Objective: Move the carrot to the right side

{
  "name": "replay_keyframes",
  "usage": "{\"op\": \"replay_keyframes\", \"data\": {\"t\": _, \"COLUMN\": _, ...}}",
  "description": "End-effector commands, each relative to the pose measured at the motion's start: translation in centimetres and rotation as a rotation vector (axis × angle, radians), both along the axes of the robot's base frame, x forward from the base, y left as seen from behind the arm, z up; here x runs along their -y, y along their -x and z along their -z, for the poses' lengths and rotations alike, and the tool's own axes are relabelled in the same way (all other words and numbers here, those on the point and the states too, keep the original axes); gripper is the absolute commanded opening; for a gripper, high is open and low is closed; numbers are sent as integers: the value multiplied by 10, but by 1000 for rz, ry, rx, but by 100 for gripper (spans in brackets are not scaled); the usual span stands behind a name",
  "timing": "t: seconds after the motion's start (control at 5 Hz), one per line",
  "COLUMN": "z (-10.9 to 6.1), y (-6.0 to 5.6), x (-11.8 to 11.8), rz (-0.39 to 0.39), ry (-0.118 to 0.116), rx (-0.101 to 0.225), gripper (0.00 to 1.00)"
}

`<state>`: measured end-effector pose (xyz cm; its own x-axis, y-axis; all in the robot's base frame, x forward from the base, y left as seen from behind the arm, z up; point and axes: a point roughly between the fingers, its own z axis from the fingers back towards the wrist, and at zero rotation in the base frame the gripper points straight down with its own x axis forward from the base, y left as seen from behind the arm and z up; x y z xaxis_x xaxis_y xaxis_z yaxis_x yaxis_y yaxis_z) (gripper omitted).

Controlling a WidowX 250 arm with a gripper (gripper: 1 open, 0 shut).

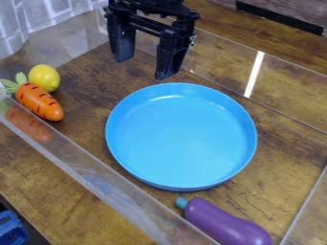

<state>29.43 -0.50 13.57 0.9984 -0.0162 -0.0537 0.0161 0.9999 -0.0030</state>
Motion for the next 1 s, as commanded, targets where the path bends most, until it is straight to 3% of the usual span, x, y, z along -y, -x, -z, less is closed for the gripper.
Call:
{"op": "replay_keyframes", "data": {"t": 0.0, "z": 1, "y": -1, "x": 4, "rz": 22, "ry": 5, "rx": -13, "gripper": 100}}
{"op": "replay_keyframes", "data": {"t": 0.4, "z": 2, "y": 6, "x": 3, "rz": -91, "ry": 18, "rx": -34, "gripper": 100}}
{"op": "replay_keyframes", "data": {"t": 0.8, "z": 0, "y": 27, "x": -13, "rz": -179, "ry": 34, "rx": -44, "gripper": 100}}
